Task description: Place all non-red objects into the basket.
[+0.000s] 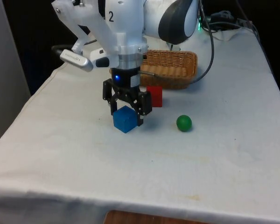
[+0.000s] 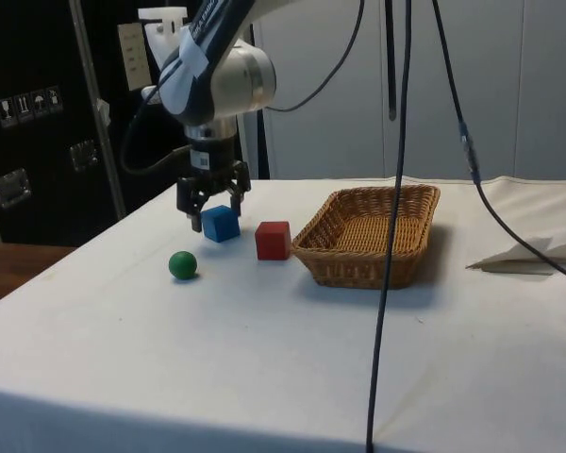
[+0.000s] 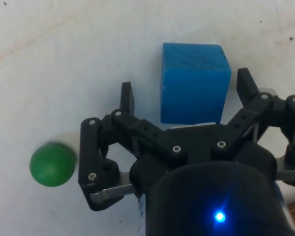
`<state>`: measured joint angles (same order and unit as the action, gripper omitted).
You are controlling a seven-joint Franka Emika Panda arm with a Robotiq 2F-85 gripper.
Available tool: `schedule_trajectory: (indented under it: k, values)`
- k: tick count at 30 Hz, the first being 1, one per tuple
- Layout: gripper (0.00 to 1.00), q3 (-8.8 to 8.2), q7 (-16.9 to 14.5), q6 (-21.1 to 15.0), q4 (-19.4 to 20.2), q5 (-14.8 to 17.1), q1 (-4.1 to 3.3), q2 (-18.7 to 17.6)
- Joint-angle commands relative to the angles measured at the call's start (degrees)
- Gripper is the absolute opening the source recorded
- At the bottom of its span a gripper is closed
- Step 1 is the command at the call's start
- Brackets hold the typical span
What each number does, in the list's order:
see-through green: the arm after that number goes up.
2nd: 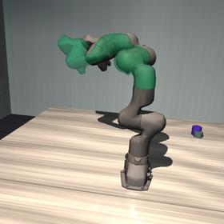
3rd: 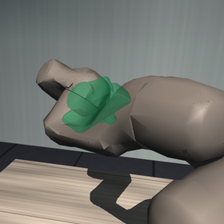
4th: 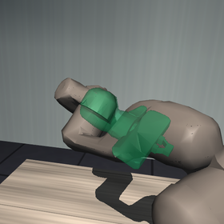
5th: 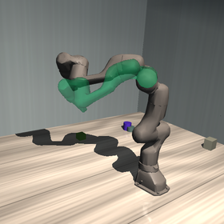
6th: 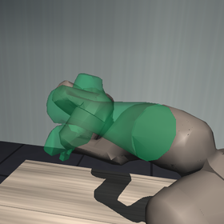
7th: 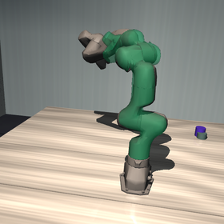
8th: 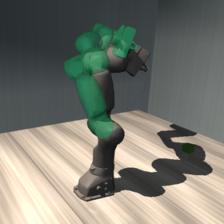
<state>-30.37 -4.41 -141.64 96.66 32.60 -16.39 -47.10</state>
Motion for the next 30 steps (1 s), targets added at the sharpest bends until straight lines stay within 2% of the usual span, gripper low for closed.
schedule_trajectory:
  k: [1, 4, 5, 7, 10, 11, 12, 13, 14, 15, 16, 26, 30]
  values:
    - [1.0, 0.46, -0.17, -0.63, -0.23, 0.63, 0.34, -0.29]
    - [1.0, 0.0, 0.0, -0.23, 0.0, 0.06, 0.0, -0.29]
    - [1.0, 0.4, -0.17, -0.69, -0.17, 0.52, 0.23, -0.34]
    - [0.97, 0.29, -0.11, -0.74, -0.11, 0.46, 0.17, -0.34]
    - [0.69, 0.29, -0.11, -0.74, -0.11, 0.4, 0.11, -0.34]
    - [0.53, 0.29, -0.11, -0.74, -0.11, 0.4, 0.11, -0.34]
    - [0.41, 0.23, -0.11, -0.74, -0.11, 0.4, 0.11, -0.34]
    - [0.19, 0.23, -0.11, -0.74, -0.06, 0.4, 0.11, -0.34]
    - [0.09, 0.0, 0.0, -0.23, 0.0, 0.06, 0.0, -0.29]
    - [0.09, 0.23, -0.11, -0.74, -0.06, 0.4, 0.11, -0.34]
    - [0.0, 0.23, -0.11, -0.74, -0.06, 0.4, 0.11, -0.34]
    - [0.02, -0.06, -0.06, -0.52, 0.17, 0.17, -0.06, 0.11]
    - [0.02, -1.38, 0.06, 0.23, 1.43, -0.4, -0.8, 1.95]
